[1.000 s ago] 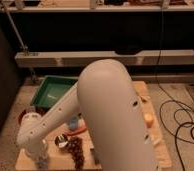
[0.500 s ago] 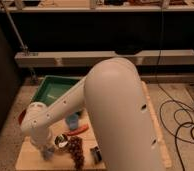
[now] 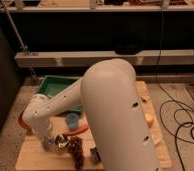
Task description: Wipe table surface with towel
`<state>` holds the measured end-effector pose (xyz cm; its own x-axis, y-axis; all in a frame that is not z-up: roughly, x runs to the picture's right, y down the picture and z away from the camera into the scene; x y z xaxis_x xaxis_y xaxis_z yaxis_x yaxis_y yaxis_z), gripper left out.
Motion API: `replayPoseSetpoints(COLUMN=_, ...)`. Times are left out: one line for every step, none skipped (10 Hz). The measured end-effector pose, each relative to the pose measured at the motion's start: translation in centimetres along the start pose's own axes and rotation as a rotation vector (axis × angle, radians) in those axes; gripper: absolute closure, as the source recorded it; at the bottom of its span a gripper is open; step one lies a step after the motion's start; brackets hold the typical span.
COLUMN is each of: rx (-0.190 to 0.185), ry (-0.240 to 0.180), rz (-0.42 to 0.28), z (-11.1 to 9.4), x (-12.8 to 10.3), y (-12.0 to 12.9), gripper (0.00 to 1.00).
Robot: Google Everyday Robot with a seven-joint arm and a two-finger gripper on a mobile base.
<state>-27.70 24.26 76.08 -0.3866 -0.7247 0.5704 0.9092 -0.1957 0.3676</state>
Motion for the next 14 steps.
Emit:
replayPoseSetpoints(rx=0.002, ry=0.001, rz=-0.002, z=0.2, x=0.8, y=-0.2, gripper=1.0)
replayPoseSetpoints(rx=0.006, ry=0.002, rz=-0.011, z=0.4, x=1.4, y=-1.0, gripper=1.0)
replayPoseSetpoints(rx=0.009, ry=0.003, rz=-0.027, z=0.4, x=1.8, y=-1.8, gripper=1.0)
replayPoseSetpoints(rx=0.011, ry=0.005, rz=-0.044, z=0.4, x=2.3, y=-2.7, gripper=1.0)
replayPoseSetpoints(rx=0.013, ry=0.007, rz=-0.072, z=0.5, x=2.8, y=-4.2, gripper=1.0)
replayPoseSetpoints(rx=0.015, ry=0.008, rz=-0.093, z=0.5, x=3.1, y=-5.3, gripper=1.0)
replayPoseSetpoints(rx=0.018, ry=0.007, rz=-0.115, z=0.6, x=3.5, y=-6.4, gripper=1.0)
replayPoseSetpoints(rx=0.019, ry=0.002, rz=-0.142, z=1.0, x=4.0, y=-7.6, gripper=1.0)
replayPoseSetpoints(rx=0.022, ry=-0.003, rz=-0.156, z=1.4, x=4.1, y=-8.3, gripper=1.0)
replayPoseSetpoints(rx=0.026, ry=-0.011, rz=-0.173, z=1.8, x=4.1, y=-9.1, gripper=1.0)
replayPoseSetpoints(rx=0.029, ry=-0.018, rz=-0.185, z=2.2, x=3.9, y=-9.4, gripper=1.0)
replayPoseSetpoints(rx=0.035, ry=-0.024, rz=-0.198, z=2.6, x=3.6, y=-9.9, gripper=1.0)
replayPoseSetpoints(rx=0.041, ry=-0.026, rz=-0.207, z=2.9, x=3.2, y=-10.2, gripper=1.0)
replayPoseSetpoints(rx=0.048, ry=-0.026, rz=-0.224, z=3.0, x=2.6, y=-10.9, gripper=1.0)
